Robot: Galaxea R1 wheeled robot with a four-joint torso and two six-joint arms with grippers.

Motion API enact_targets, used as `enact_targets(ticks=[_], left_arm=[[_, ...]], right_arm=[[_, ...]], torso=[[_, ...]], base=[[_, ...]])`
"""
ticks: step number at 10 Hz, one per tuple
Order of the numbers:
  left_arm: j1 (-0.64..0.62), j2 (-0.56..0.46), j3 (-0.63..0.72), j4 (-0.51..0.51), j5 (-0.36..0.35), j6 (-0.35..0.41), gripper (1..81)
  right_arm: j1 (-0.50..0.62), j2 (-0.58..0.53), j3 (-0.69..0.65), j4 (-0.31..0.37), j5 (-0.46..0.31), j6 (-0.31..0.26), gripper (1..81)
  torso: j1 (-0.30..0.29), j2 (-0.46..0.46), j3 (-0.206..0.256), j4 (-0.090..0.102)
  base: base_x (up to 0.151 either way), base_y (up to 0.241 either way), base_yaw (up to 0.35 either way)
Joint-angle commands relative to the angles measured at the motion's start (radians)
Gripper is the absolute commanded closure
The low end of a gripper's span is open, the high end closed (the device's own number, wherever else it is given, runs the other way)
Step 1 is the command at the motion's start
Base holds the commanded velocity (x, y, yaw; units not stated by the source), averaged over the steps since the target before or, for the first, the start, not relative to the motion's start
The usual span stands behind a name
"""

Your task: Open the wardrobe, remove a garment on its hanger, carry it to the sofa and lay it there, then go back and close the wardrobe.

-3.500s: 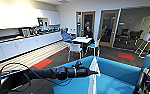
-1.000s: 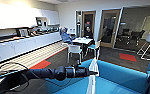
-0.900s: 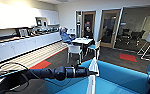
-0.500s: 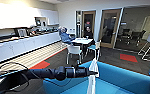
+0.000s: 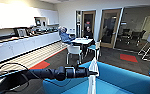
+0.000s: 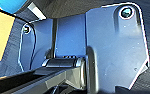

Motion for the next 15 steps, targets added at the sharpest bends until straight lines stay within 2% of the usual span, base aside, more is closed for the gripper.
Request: enact_targets(ticks=[1, 7, 9, 10, 11, 15], left_arm=[[-0.154, 0.021, -0.027, 0.028, -0.049, 0.018, 81.1], [-0.145, 0.076, -0.214, 0.077, -0.046, 0.018, 81.1], [-0.142, 0.072, -0.272, 0.096, 0.002, 0.02, 81.1], [-0.137, 0.07, -0.301, 0.11, 0.002, 0.018, 81.1], [-0.137, 0.069, -0.339, 0.113, 0.002, 0.018, 81.1], [-0.137, 0.087, -0.508, 0.123, 0.0, 0.017, 81.1]], right_arm=[[0.037, 0.012, 0.01, 0.002, -0.056, -0.005, 1.0], [0.034, 0.012, 0.01, 0.002, -0.056, -0.005, 1.0], [0.034, 0.012, 0.01, 0.002, -0.056, -0.005, 1.0], [0.034, 0.012, 0.01, 0.002, -0.056, -0.005, 1.0], [0.034, 0.012, 0.01, 0.002, -0.056, -0.005, 1.0], [0.034, 0.012, 0.01, 0.002, -0.056, -0.005, 1.0]], torso=[[0.0, 0.0, -0.056, 0.0], [0.0, 0.0, -0.245, 0.0], [0.0, 0.001, -0.31, 0.0], [0.0, 0.001, -0.253, 0.0], [0.0, 0.001, -0.28, 0.0], [0.001, 0.002, -0.296, 0.0]], base=[[0.0, 0.0, 0.0], [0.0, 0.0, 0.0], [0.0, 0.0, 0.0], [0.0, 0.0, 0.0], [0.0, 0.0, 0.0], [0.0, 0.0, 0.0]])
